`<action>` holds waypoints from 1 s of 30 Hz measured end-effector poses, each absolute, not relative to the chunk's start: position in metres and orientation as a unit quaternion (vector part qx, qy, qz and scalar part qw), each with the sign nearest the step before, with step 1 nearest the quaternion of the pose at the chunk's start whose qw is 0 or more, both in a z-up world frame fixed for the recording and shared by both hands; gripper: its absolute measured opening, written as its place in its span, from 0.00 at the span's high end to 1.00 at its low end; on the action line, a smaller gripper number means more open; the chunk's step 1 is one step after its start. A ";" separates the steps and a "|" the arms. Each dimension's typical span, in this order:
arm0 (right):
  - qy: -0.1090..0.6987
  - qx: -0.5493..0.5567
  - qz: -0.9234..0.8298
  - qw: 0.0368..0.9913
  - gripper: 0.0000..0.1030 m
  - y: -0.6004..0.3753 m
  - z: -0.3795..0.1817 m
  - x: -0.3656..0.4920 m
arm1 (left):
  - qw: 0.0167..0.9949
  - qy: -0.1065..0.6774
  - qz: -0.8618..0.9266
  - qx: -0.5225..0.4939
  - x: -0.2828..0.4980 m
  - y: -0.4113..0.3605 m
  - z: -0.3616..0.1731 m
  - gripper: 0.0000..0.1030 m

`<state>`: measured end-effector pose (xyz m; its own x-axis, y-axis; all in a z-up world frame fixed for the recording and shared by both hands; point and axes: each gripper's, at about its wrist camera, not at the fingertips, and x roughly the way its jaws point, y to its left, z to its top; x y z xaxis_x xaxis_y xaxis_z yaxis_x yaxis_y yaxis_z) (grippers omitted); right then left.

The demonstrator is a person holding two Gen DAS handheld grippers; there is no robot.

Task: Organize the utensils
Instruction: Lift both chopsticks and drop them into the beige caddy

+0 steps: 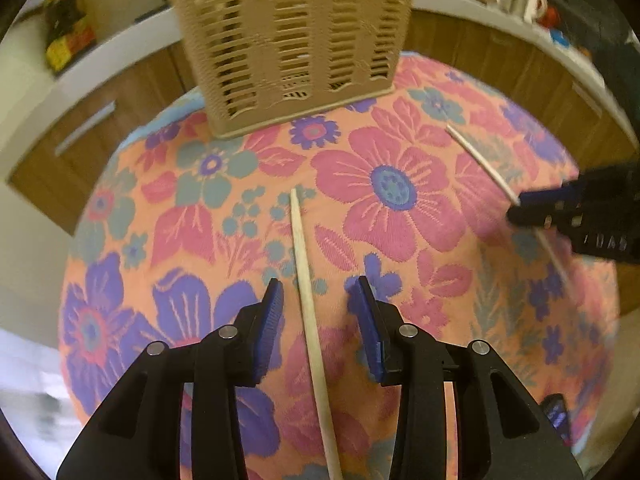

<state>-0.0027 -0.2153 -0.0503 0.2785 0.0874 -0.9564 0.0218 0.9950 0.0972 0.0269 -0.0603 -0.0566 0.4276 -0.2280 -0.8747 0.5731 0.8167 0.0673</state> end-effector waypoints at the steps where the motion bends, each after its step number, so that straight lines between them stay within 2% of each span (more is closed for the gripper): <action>1: 0.604 0.030 0.019 0.796 0.93 -0.212 -0.051 0.000 | 0.824 0.475 -0.244 0.189 0.026 -0.063 -0.057 0.83; 2: 0.604 0.022 0.021 0.796 0.96 -0.208 -0.050 0.001 | 0.823 0.474 -0.245 0.195 0.024 -0.065 -0.056 0.92; 3: 0.605 0.016 0.025 0.795 0.96 -0.205 -0.050 0.002 | 0.825 0.470 -0.240 0.203 0.023 -0.066 -0.056 0.96; 6: 0.596 0.007 0.045 0.802 0.96 -0.193 -0.044 0.004 | 0.830 0.465 -0.253 0.175 0.024 -0.062 -0.049 0.96; 9: 0.561 0.023 0.078 0.824 0.96 -0.184 -0.022 0.005 | 0.849 0.433 -0.278 0.119 0.026 -0.048 -0.020 0.96; 16: 0.441 0.048 0.118 0.889 0.96 -0.183 0.066 0.024 | 0.900 0.302 -0.315 0.009 0.048 -0.013 0.083 0.96; 20: 0.374 0.059 0.118 0.918 0.96 -0.201 0.108 0.039 | 0.918 0.242 -0.313 -0.029 0.072 -0.009 0.123 0.96; 26: 0.293 0.060 0.089 0.950 0.96 -0.210 0.148 0.076 | 0.929 0.185 -0.314 -0.069 0.113 -0.030 0.152 0.96; 30: 0.257 0.053 0.074 0.962 0.96 -0.211 0.149 0.097 | 0.941 0.139 -0.297 -0.078 0.131 -0.038 0.162 0.96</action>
<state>0.0967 -0.2113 0.1489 0.8567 0.1703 -0.4869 -0.1157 0.9833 0.1404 0.1310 -0.0379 0.1617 0.7848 -0.5813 -0.2149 0.5380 0.8111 -0.2295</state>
